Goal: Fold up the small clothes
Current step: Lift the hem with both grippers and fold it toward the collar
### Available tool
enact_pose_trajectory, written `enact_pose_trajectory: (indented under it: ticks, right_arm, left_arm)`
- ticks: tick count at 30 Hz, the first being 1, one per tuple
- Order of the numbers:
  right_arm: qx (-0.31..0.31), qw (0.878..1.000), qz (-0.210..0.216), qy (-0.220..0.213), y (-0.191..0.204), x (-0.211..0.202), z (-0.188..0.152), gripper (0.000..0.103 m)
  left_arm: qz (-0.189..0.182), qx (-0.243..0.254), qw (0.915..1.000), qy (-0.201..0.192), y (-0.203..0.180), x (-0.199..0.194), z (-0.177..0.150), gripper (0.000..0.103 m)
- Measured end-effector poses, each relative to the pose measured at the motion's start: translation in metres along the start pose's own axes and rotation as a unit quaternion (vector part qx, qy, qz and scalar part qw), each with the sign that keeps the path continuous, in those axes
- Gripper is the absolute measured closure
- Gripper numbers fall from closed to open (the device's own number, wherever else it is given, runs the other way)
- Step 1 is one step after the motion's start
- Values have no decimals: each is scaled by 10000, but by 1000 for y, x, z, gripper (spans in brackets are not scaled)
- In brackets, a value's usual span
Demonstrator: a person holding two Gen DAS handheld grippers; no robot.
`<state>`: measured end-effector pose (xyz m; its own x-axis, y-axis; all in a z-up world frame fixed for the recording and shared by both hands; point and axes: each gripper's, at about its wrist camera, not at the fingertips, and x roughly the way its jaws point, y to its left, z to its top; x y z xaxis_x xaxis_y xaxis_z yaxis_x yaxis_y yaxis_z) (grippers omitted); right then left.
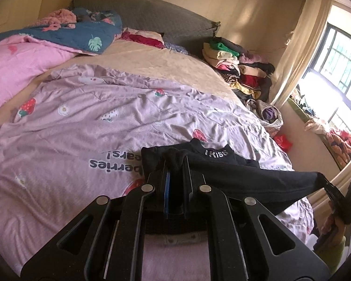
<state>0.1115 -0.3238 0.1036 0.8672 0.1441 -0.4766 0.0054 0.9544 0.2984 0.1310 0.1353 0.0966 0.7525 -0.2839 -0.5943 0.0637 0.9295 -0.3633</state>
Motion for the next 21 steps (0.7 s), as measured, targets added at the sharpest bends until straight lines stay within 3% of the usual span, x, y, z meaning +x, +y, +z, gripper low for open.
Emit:
enact_pose_trajectory:
  ticks: [9,21]
  right_arm:
    - [-132,9990,-385,160,-1,58,1,95]
    - [-374,9954,-773,429,-7,105,-20,94]
  left_arm:
    - [300,57,9994,153,9,49,3,101]
    - [594,202,9969,480,19,101,-9,98]
